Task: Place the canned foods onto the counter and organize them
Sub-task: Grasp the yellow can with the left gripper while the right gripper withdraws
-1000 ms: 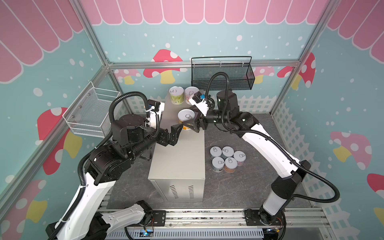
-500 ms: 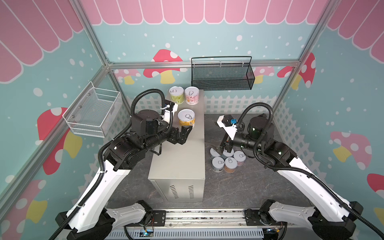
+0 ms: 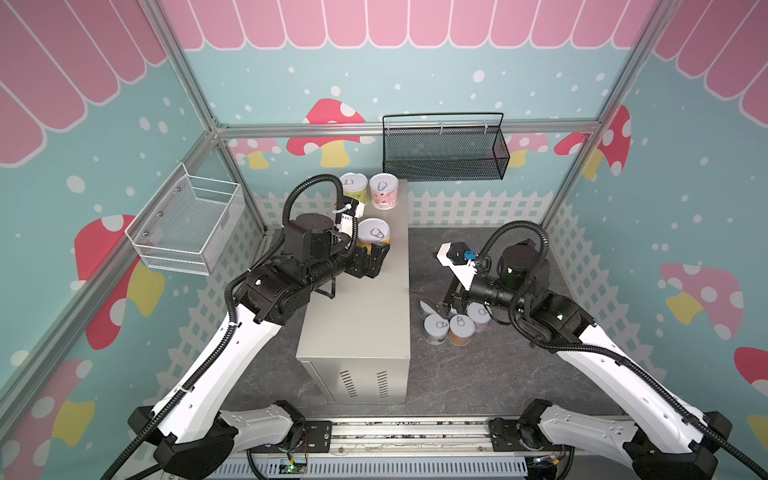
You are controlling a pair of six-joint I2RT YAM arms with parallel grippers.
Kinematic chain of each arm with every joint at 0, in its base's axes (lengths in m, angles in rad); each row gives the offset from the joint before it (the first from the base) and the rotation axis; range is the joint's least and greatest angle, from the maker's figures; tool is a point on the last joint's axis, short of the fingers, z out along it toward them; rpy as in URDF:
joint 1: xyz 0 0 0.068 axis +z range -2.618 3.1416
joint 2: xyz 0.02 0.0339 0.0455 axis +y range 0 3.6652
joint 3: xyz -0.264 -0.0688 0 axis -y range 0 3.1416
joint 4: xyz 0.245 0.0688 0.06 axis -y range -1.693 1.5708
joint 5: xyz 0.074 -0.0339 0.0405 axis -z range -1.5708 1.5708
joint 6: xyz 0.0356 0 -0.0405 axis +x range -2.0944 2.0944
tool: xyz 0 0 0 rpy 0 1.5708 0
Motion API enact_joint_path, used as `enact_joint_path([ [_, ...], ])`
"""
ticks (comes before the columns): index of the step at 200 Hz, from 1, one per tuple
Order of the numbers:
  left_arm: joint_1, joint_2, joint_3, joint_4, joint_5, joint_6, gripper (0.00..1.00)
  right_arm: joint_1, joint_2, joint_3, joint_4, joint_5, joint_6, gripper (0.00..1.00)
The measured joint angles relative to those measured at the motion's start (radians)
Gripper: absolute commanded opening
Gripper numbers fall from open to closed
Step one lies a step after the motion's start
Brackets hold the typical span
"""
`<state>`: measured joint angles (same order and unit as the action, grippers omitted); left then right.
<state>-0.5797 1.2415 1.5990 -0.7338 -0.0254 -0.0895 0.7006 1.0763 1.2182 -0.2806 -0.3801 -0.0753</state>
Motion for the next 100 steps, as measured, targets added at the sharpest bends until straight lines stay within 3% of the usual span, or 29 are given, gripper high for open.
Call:
enact_joint_path([
  [100, 0.078, 0.006, -0.038, 0.076, 0.029, 0.011, 0.82, 0.000, 0.010, -0.021, 0.058, -0.014, 0.000, 0.99],
])
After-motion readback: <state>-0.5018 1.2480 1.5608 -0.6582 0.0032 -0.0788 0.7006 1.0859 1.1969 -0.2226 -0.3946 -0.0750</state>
